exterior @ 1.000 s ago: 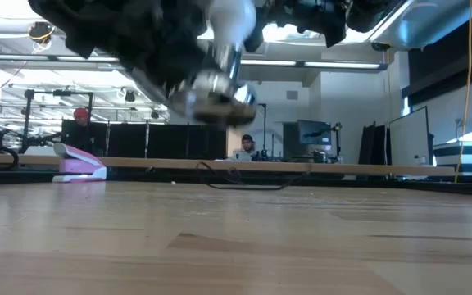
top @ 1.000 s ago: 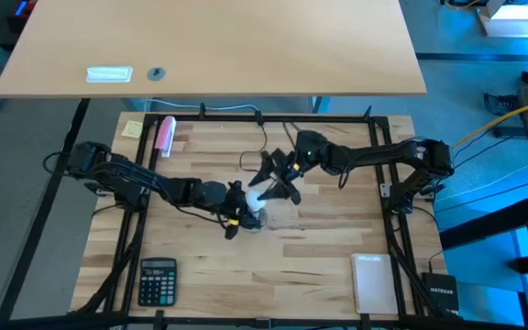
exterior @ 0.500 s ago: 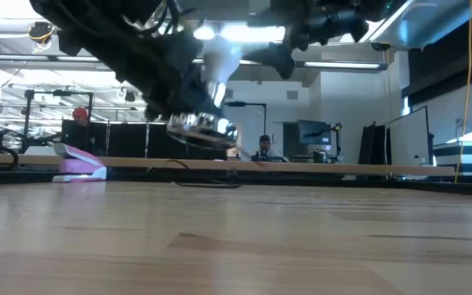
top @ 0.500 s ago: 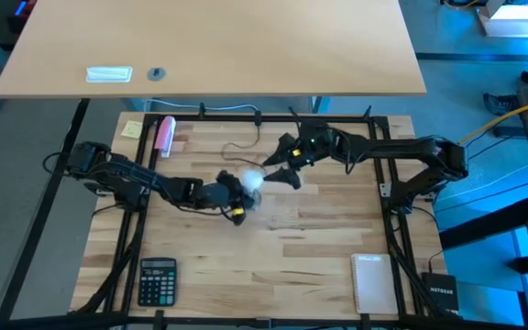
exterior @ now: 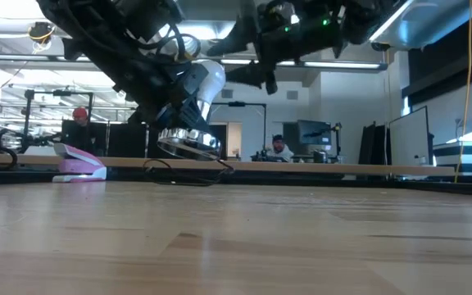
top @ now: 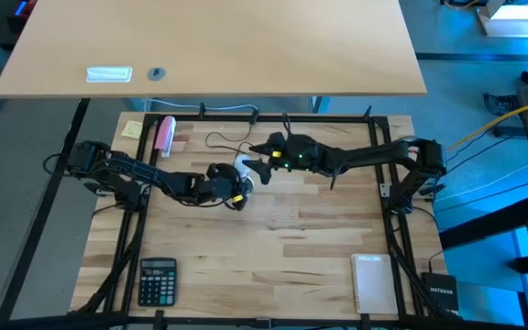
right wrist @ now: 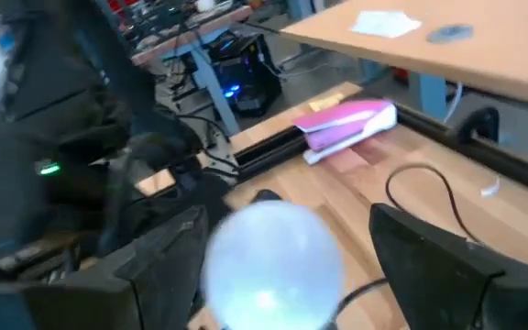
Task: Screw lightbulb
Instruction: Remove the lightbulb from the lamp
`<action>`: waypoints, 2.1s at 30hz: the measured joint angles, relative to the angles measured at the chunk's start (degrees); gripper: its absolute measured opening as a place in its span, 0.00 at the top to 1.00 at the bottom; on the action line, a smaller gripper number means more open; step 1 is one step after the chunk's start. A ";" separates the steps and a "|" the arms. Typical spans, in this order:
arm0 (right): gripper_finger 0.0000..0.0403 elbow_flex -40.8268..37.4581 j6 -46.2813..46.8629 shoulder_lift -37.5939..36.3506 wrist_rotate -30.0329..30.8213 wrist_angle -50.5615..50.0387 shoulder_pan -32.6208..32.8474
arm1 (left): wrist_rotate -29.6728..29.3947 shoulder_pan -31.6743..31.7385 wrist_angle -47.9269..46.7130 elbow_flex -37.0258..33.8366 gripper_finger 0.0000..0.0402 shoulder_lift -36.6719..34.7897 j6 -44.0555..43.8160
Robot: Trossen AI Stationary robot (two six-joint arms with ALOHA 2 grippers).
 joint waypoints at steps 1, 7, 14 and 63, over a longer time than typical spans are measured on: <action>0.24 0.00 1.12 0.76 0.03 0.62 -0.08 | -0.08 -0.02 -0.16 0.00 0.58 -0.04 -0.03; 0.24 0.13 3.84 3.37 -2.14 2.36 -0.02 | 0.09 -0.03 -0.85 -0.07 0.58 -0.04 0.07; 0.24 0.09 3.47 3.47 -6.20 1.11 0.00 | -0.23 -0.02 -0.14 0.02 0.58 -0.08 0.04; 0.52 1.01 -6.67 -11.72 -42.45 -13.97 -4.68 | 11.66 -5.22 9.88 -0.08 0.58 0.01 17.63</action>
